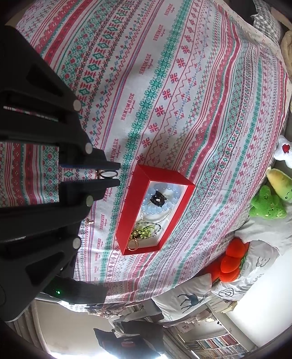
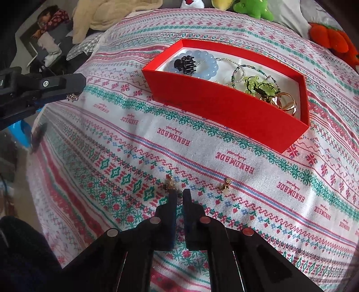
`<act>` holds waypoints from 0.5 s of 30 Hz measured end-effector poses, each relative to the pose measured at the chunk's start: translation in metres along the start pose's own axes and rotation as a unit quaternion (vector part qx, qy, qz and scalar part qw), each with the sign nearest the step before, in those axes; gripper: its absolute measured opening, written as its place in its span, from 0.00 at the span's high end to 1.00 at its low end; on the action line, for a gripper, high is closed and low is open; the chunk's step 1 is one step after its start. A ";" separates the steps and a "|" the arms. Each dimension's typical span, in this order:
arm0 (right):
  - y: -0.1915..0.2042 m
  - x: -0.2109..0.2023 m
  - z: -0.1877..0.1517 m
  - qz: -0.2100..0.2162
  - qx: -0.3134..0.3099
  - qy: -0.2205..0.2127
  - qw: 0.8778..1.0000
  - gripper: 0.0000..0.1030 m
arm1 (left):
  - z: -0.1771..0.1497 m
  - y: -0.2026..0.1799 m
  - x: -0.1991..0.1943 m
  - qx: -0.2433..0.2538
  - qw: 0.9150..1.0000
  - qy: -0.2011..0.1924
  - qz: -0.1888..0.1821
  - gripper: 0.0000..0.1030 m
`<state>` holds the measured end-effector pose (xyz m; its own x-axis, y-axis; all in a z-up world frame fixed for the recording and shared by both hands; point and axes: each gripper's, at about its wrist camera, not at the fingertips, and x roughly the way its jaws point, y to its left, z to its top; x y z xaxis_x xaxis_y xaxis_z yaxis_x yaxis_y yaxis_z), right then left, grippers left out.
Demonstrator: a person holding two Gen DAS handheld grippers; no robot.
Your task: Organize jewelry
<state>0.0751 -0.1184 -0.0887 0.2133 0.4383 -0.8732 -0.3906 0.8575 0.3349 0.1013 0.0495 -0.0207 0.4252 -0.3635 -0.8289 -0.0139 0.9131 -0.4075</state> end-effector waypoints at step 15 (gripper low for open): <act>-0.006 -0.019 -0.005 0.003 -0.037 -0.014 0.999 0.69 | 0.003 -0.005 0.001 0.006 1.000 0.001 -0.003 0.92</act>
<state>0.0687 -0.1334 -0.0760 0.2359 0.4521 -0.8602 -0.4572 0.8327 0.3123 0.1043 0.0446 -0.0188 0.4234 -0.3696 -0.8271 -0.0008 0.9128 -0.4083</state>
